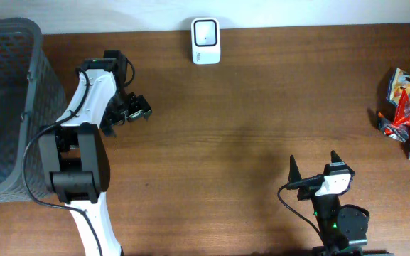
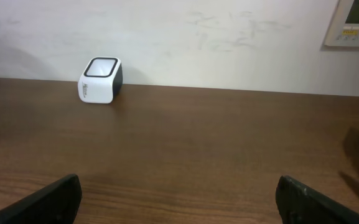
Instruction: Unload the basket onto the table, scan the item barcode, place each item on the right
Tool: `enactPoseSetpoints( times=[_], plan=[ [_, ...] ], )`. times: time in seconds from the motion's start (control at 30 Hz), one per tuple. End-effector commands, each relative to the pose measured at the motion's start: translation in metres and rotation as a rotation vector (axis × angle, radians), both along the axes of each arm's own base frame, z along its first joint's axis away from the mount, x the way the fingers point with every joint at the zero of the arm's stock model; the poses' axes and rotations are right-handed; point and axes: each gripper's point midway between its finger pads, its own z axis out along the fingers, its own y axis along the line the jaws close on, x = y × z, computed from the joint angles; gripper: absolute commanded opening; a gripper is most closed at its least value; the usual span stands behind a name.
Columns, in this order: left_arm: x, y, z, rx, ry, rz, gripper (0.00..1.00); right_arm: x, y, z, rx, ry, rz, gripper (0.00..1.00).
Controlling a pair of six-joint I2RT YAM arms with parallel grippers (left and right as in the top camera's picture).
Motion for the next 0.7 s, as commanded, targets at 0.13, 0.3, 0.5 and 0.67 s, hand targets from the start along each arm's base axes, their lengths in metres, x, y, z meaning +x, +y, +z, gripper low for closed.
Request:
enactPoseSetpoints(
  times=[0.13,0.3,0.5,0.67],
  plan=[
    [-0.001,0.003,-0.003,0.008,0.008,0.009,0.99,0.000,-0.003,-0.002,-0.006,-0.001,-0.012,0.98],
    [-0.003,0.005,0.000,0.018,0.009,0.003,0.99,0.000,-0.003,-0.002,-0.006,0.000,-0.012,0.98],
    [0.002,0.007,0.061,0.017,-0.139,0.009,0.99,0.000,-0.003,-0.002,-0.006,-0.001,-0.012,0.98],
    [0.004,0.002,0.124,0.020,-0.418,-0.064,0.99,0.000,-0.003,-0.002,-0.006,-0.001,-0.012,0.98]
  ],
)
